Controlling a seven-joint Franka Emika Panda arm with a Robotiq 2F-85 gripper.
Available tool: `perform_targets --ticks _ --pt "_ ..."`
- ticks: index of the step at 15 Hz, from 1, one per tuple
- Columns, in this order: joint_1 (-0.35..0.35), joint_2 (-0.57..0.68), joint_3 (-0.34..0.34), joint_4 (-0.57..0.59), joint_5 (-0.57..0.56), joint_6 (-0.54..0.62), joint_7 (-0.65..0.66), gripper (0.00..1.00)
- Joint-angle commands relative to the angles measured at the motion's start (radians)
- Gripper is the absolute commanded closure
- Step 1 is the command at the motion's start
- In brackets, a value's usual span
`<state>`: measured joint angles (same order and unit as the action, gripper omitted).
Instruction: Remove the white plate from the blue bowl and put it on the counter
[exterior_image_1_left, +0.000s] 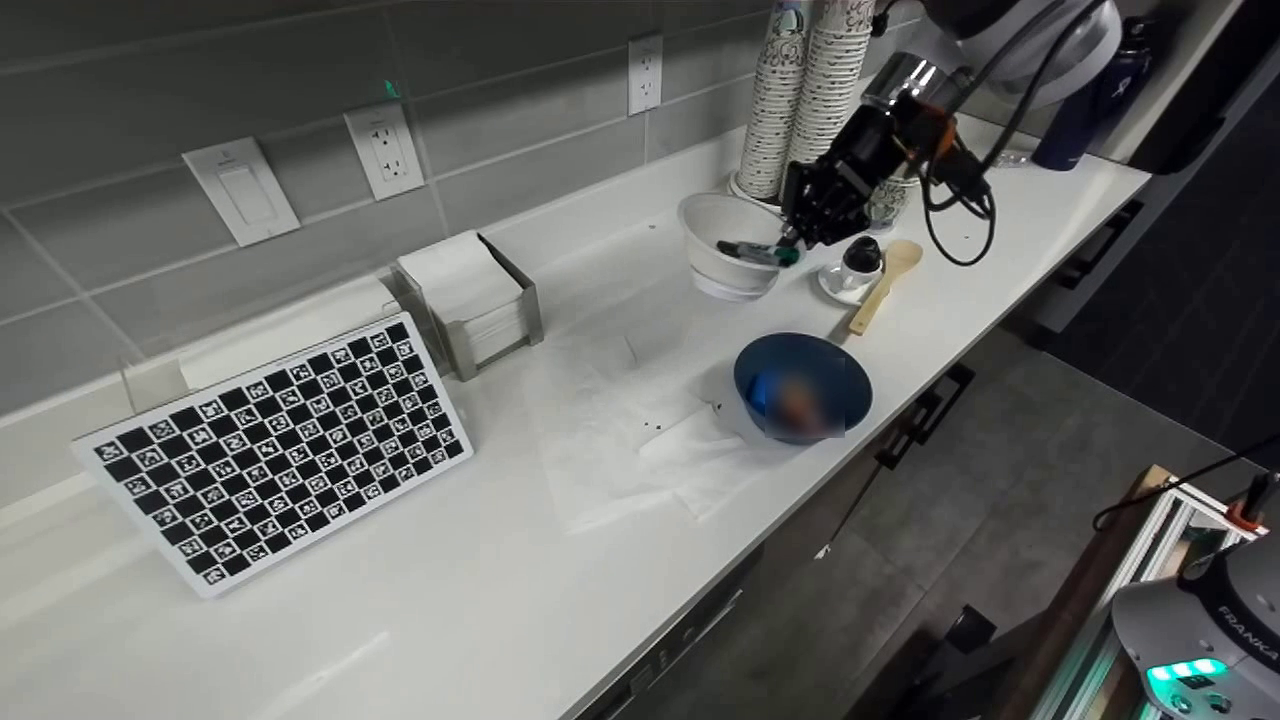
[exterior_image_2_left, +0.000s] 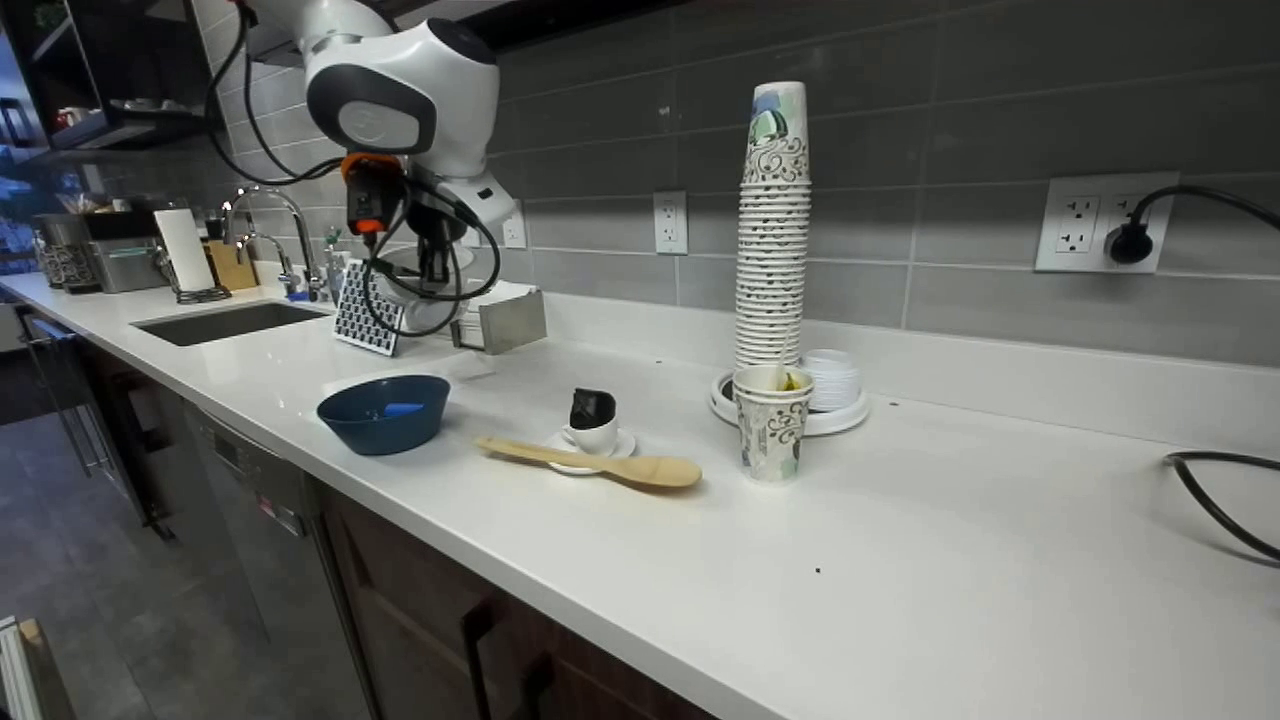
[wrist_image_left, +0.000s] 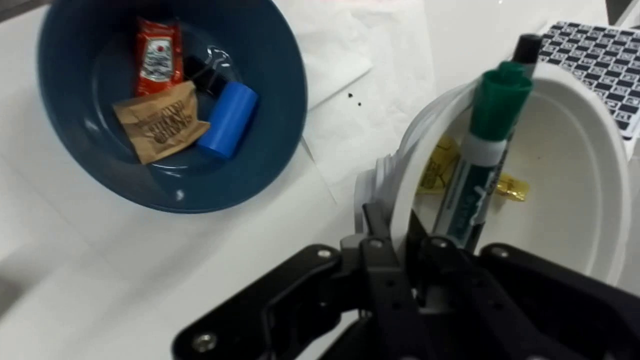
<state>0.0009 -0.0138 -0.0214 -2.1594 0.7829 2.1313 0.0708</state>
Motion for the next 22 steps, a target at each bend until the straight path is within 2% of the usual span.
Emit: perform_targets --ticks 1,5,8,13,14,15,17,20,22 --pt "0.026 0.197 0.039 0.191 0.106 0.048 0.087 0.98" --pt "0.069 0.377 0.089 0.339 0.139 0.151 0.169 0.98" --pt "0.103 0.485 0.108 0.423 0.114 0.234 0.202 0.98" --pt "0.136 0.601 0.102 0.513 0.067 0.268 0.266 0.98" --pt "0.140 0.612 0.095 0.522 0.051 0.258 0.289 0.65" --pt "0.144 0.614 0.088 0.523 0.035 0.260 0.305 0.63" --pt "0.150 0.573 0.065 0.489 -0.021 0.268 0.345 0.52" --pt "0.142 0.442 0.029 0.397 -0.160 0.227 0.388 0.29" --pt "0.110 0.342 0.034 0.332 -0.190 0.217 0.357 0.15"
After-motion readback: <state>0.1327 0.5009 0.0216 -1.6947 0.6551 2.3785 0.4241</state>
